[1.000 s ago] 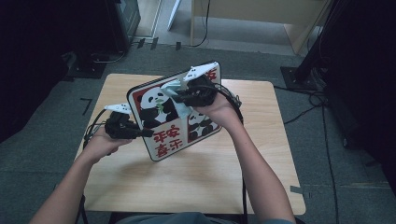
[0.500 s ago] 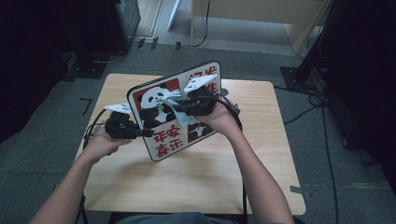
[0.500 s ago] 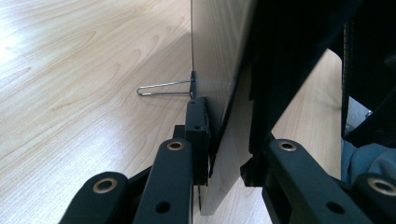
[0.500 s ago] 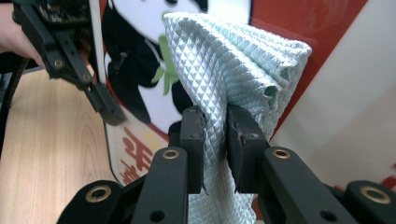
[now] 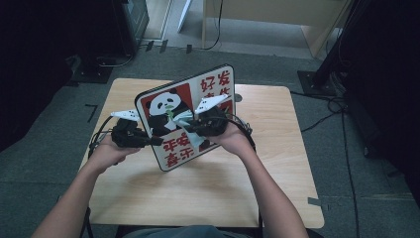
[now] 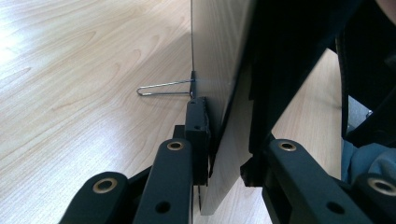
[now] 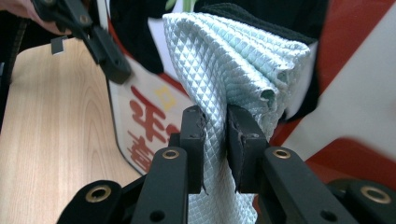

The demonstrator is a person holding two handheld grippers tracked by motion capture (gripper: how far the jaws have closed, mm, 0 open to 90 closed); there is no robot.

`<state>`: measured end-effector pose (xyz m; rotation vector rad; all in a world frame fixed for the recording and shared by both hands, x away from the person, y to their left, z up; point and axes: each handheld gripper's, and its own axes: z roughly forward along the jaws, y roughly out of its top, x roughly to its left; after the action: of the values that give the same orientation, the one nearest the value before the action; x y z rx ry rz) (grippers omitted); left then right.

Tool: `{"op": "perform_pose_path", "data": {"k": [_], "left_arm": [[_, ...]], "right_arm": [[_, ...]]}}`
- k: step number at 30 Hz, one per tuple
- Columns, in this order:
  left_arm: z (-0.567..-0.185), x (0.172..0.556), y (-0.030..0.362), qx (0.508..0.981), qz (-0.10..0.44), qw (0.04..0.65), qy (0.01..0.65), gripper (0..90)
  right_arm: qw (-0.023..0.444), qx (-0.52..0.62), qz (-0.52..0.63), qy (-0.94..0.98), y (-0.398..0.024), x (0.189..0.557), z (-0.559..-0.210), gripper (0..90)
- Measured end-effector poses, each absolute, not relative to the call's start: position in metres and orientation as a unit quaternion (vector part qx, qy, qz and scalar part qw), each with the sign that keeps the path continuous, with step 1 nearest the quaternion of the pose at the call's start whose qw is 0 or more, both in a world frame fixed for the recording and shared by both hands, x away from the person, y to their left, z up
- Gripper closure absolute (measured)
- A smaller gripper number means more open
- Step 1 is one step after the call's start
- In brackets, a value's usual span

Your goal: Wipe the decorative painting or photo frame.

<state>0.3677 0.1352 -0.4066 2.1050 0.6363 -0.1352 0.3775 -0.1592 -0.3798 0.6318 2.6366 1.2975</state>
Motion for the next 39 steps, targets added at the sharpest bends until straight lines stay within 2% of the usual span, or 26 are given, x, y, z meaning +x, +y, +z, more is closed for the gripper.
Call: {"op": "perform_pose_path", "data": {"k": [23,39], "left_arm": [[-0.407,0.367,0.135,0.852,-0.053,0.452,0.258,78.2],[-0.407,0.367,0.134,0.851,-0.055,0.452,0.26,78.1]], "right_arm": [[0.031,0.214,0.408,0.887,-0.159,0.358,-0.452,77.7],[0.004,0.224,0.398,0.889,-0.16,0.355,-0.47,77.5]]}}
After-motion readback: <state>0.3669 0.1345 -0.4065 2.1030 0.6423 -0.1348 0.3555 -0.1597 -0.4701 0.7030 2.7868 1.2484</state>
